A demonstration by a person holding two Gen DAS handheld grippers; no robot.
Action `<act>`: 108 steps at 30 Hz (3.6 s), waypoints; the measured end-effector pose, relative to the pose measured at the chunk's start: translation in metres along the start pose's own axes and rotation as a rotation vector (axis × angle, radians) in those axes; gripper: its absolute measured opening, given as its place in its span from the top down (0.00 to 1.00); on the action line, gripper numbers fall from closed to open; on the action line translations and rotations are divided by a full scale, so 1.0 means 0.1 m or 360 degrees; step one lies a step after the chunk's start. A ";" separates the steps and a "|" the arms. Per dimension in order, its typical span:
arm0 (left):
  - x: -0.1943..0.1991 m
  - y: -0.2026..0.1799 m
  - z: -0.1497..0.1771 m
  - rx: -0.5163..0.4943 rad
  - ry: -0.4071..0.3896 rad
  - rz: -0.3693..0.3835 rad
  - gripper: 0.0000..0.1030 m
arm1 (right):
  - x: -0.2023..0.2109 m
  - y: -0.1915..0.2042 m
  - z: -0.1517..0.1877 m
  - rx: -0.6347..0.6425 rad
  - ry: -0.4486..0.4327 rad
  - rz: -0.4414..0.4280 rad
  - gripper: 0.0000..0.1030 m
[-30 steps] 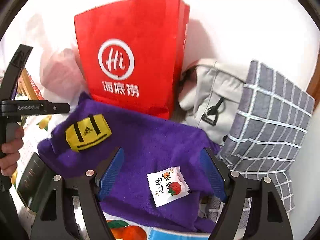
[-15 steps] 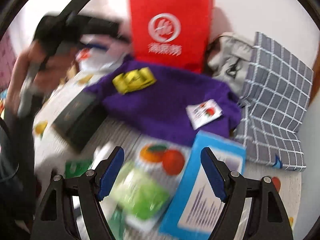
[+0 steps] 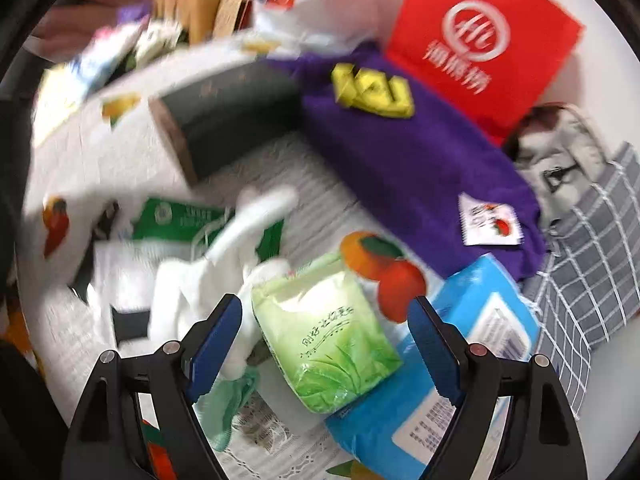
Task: Organize soft objects
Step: 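Lift the green tissue pack with right gripper while left gripper nears watch strap, then close the left gripper on the black watch strap and lift it, then carry the watch strap with left gripper while right carries tissue pack to towel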
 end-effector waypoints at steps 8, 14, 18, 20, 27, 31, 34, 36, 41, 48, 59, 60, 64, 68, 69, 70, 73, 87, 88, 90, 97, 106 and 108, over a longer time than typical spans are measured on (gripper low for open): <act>0.29 0.41 0.61 0.0092 0.0045 -0.0055 0.33 | 0.20 -0.18 0.10 -0.0314 -0.0138 -0.0070 0.43; 0.42 0.60 0.99 0.0167 0.0095 -0.0092 0.33 | 0.65 -0.11 0.26 -0.0605 -0.0358 -0.0001 0.43; 0.48 0.60 1.29 0.0117 0.0114 -0.0156 0.33 | 0.95 -0.02 0.48 -0.0797 -0.0474 0.0090 0.43; 0.47 0.60 1.48 0.0123 0.0127 -0.0177 0.35 | 1.06 0.04 0.63 -0.0883 -0.0514 0.0145 0.43; 0.30 0.46 2.11 0.0111 0.0303 -0.0185 0.35 | 1.19 0.30 1.13 -0.1032 -0.0585 0.0128 0.43; 0.19 0.34 2.35 0.0043 0.0342 -0.0275 0.35 | 1.09 0.42 1.42 -0.1085 -0.0524 0.0189 0.42; 0.16 0.24 2.41 -0.0029 0.0275 -0.0398 0.33 | 0.96 0.46 1.66 -0.1159 -0.0472 0.0172 0.42; 0.13 0.19 2.42 -0.0063 0.0232 -0.0454 0.30 | 0.89 0.48 1.78 -0.1181 -0.0443 0.0196 0.42; 0.14 0.15 2.46 -0.0126 0.0208 -0.0476 0.34 | 0.71 0.52 1.88 -0.1200 -0.0423 0.0185 0.42; 0.27 0.38 2.49 -0.0093 0.0259 -0.0483 0.35 | 0.53 0.59 1.95 -0.1180 -0.0429 0.0156 0.42; 0.22 0.05 2.57 -0.0294 0.0156 -0.0356 0.80 | 0.47 0.60 1.95 -0.1160 -0.0437 0.0185 0.40; 0.22 0.08 2.55 -0.0252 0.0158 -0.0326 0.80 | 0.46 0.60 1.95 -0.1159 -0.0436 0.0189 0.40; 0.19 0.07 2.54 -0.0291 0.0124 -0.0351 0.78 | 0.43 0.62 1.92 -0.1132 -0.0419 0.0235 0.34; 0.19 0.07 2.54 -0.0281 0.0104 -0.0339 0.80 | 0.43 0.62 1.93 -0.1107 -0.0391 0.0240 0.34; 0.19 0.08 2.55 -0.0276 0.0096 -0.0335 0.80 | 0.44 0.61 1.95 -0.1112 -0.0389 0.0236 0.36; 0.20 0.08 2.56 -0.0275 0.0090 -0.0335 0.80 | 0.45 0.61 1.97 -0.1109 -0.0380 0.0238 0.44; 0.21 0.07 2.56 -0.0251 0.0089 -0.0347 0.81 | 0.50 0.59 1.99 -0.1116 -0.0356 0.0213 0.47; 0.45 0.12 2.37 -0.0086 0.0047 -0.0213 0.81 | 0.98 0.49 1.82 -0.1124 -0.0429 0.0219 0.47; 0.47 0.13 2.36 -0.0083 0.0044 -0.0210 0.81 | 0.98 0.48 1.80 -0.1120 -0.0426 0.0221 0.47; 0.51 0.14 2.32 -0.0062 0.0034 -0.0186 0.81 | 1.00 0.48 1.76 -0.1104 -0.0426 0.0224 0.47; 0.62 0.05 2.17 -0.0104 -0.0005 -0.0180 0.81 | 1.10 0.39 1.62 -0.1084 -0.0439 0.0209 0.47; 0.77 -0.08 1.87 -0.0109 -0.0091 -0.0157 0.81 | 1.25 0.22 1.41 -0.1040 -0.0488 0.0236 0.47; 0.80 -0.11 1.76 -0.0115 -0.0117 -0.0155 0.81 | 1.29 0.17 1.35 -0.1028 -0.0502 0.0252 0.47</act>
Point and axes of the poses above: each gripper's, at about its wrist camera, not at the fingertips, and x roughly against the way its jaws point, y to its left, z to its underside, the point moved 3 cm from there along -x, roughly the way its jaws point, and after that the axes turned 7 degrees about x, right-handed, at the moved point
